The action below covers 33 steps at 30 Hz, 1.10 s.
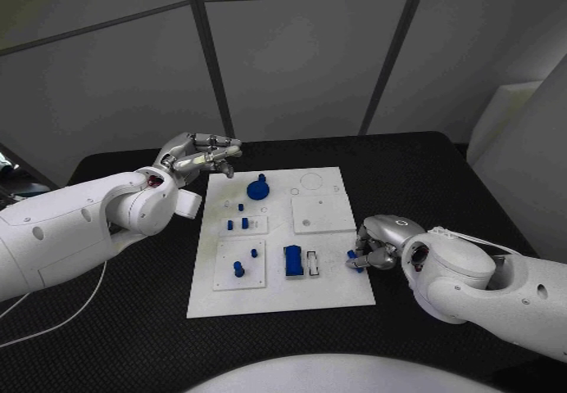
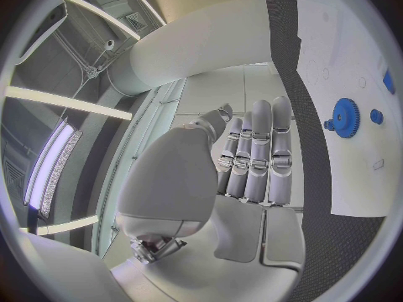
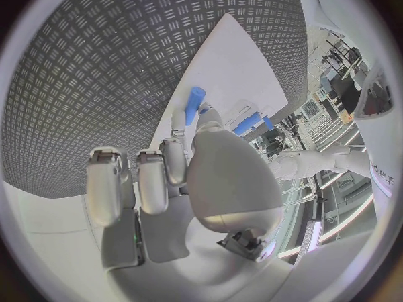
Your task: Assemble the parts on the task board
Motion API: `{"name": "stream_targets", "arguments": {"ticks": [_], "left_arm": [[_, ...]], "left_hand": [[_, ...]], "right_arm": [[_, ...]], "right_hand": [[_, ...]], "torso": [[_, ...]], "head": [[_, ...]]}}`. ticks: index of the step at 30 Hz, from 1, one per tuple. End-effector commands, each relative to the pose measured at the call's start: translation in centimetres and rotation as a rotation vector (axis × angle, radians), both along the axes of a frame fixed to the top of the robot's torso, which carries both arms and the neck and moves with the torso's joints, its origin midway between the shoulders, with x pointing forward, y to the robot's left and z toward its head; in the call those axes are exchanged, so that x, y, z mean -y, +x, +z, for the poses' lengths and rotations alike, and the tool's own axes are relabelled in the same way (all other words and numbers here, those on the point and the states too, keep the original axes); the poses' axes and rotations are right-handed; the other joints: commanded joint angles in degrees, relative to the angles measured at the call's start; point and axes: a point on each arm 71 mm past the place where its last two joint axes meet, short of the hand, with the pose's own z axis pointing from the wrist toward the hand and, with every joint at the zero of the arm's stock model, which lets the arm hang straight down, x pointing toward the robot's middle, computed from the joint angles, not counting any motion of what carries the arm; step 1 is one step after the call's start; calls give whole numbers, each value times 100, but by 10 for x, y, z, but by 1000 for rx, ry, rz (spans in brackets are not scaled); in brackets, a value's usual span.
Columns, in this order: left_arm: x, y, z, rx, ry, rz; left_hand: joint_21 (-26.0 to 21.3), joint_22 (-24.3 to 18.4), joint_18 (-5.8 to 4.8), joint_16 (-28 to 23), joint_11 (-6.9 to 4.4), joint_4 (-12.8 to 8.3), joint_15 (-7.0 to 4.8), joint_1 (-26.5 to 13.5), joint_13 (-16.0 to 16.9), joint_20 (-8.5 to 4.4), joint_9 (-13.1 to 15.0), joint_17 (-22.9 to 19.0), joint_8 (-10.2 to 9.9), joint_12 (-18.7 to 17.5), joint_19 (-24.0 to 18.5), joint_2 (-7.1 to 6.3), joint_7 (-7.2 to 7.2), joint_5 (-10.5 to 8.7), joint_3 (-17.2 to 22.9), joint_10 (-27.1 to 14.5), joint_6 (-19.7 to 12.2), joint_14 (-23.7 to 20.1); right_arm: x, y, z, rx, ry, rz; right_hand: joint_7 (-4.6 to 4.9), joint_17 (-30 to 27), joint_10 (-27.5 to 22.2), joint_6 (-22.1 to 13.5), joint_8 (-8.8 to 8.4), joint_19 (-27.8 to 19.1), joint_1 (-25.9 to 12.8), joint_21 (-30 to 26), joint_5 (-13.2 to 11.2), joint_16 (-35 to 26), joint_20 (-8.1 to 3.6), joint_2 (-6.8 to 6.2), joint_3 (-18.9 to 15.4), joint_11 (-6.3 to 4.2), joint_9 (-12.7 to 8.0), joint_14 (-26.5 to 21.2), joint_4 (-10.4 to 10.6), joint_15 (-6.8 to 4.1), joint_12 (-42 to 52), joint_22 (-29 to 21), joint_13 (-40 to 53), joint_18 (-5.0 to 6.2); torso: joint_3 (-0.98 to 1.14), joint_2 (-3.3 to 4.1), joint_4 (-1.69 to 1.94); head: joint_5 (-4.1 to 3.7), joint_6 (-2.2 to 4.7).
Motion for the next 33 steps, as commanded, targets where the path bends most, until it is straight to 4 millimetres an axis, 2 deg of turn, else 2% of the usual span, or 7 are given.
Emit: {"name": "stream_targets", "arguments": {"ticks": [1, 6, 10, 16, 21, 25, 33], "left_arm": [[1, 0, 1, 2, -9, -10], [1, 0, 1, 1, -9, -10], [1, -1, 1, 1, -9, -10], [0, 0, 1, 0, -8, -10], [1, 0, 1, 0, -9, -11], [1, 0, 1, -1, -9, -11], [2, 0, 1, 0, -10, -14]], "left_hand": [[-34, -6, -27, -13, -5, 1, 12, 1, 2, 17, 5, -8, 20, 38, -11, 43, -19, 5, -29, -54, -34, -30], [-34, -6, -27, -13, -5, 1, 12, 1, 2, 17, 5, -8, 20, 38, -11, 43, -19, 5, -29, -54, -34, -30], [-41, -11, -27, -10, -4, -9, 12, 9, 2, 17, 6, -17, 34, 60, -10, 56, -18, 6, -33, -68, -42, -36], [-41, -11, -27, -10, -4, -9, 12, 9, 2, 17, 6, -17, 34, 60, -10, 56, -18, 6, -33, -68, -42, -36], [-41, -11, -27, -10, -4, -9, 12, 9, 2, 17, 6, -17, 34, 60, -10, 56, -18, 6, -33, -68, -42, -36], [-42, -12, -26, -10, -4, -15, 11, 16, 1, 16, 6, -19, 37, 64, -10, 58, -18, 6, -32, -73, -45, -38], [-43, -13, -26, -9, -3, -15, 12, 14, 1, 16, 6, -20, 39, 67, -10, 58, -16, 6, -35, -75, -46, -38]], "right_arm": [[-2, -3, -7, -21, -62, 25], [-6, -3, -7, -13, -76, 40], [-8, -3, -6, 0, -68, 42], [-6, -5, -2, -15, 80, -37], [-5, -7, 0, -46, 233, -105], [-5, -9, 2, -73, 375, -162], [-13, -11, 6, -77, 470, -173]], "right_hand": [[-54, 646, 0, -19, -40, 343, 404, -39, -264, -28, -65, 200, 159, -63, 17, 439, -135, -71, -42, 1226, -174, -39], [-57, 645, -18, -22, -87, 340, 736, -44, -358, -32, -81, 209, 427, -68, 47, 439, -292, -78, -74, 1224, -182, -38], [-52, 647, -28, -14, -118, 340, 830, -45, -256, -32, -82, 189, 602, -66, 65, 440, -328, -76, -96, 1225, -188, -38], [-17, 658, -24, -65, -218, 346, 591, -40, -96, -28, -59, 103, 803, -36, 79, 443, -100, -52, -110, 1233, -187, -41], [0, 631, -43, -85, -276, 339, 539, -49, 3, -45, -51, 41, 964, -24, 85, 438, -14, -41, -154, 1225, -207, -37], [11, 589, -66, -89, -303, 312, 483, -77, 21, -72, -43, 24, 1063, -13, 93, 428, 59, -31, -204, 1196, -236, -28], [8, 610, -44, -59, -318, 333, 365, -57, -27, -61, -36, -70, 1159, -12, 124, 433, 157, -30, -172, 1219, -212, -35]], "torso": [[2, -3, 3], [0, -7, -2], [2, -6, -1], [4, -5, -3], [-3, -8, 2], [3, 0, 2], [-3, -1, 5]], "head": [[10, -2], [14, 0], [17, 1], [25, 6], [30, 13], [45, 24], [44, 25]]}}
